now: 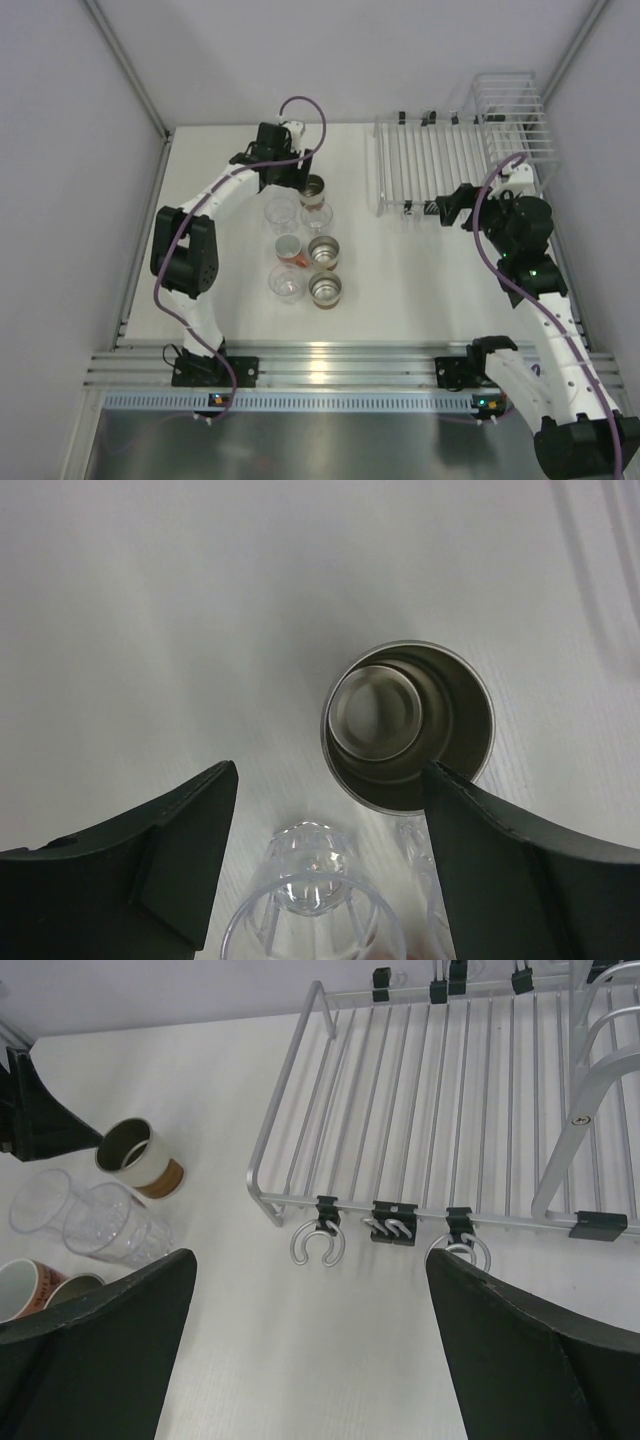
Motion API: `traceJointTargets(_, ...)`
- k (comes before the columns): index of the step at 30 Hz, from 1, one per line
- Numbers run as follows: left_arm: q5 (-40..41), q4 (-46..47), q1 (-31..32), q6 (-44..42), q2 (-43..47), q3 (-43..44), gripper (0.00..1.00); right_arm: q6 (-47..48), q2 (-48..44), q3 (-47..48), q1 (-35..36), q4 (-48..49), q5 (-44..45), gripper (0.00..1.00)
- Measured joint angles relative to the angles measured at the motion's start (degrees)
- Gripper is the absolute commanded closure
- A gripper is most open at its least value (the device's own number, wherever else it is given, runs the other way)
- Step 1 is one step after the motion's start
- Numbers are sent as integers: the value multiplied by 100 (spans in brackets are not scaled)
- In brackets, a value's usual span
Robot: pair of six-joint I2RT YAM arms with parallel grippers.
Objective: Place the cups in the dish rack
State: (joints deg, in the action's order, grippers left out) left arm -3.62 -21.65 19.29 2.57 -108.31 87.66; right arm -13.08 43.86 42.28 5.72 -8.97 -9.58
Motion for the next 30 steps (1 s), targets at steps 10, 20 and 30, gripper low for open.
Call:
traceJointTargets(10,136,-9,-17,-79,-313,0,28,-2,59,-68,0,-15,-44,1)
traceJointTargets(20,-35,-4,-15,-76,-575,55,64,-4,81,-94,0,-9,-59,1)
traceJointTargets(30,-339,-2,-15,-31,-699,170,100,-4,87,-149,0,-24,-57,1)
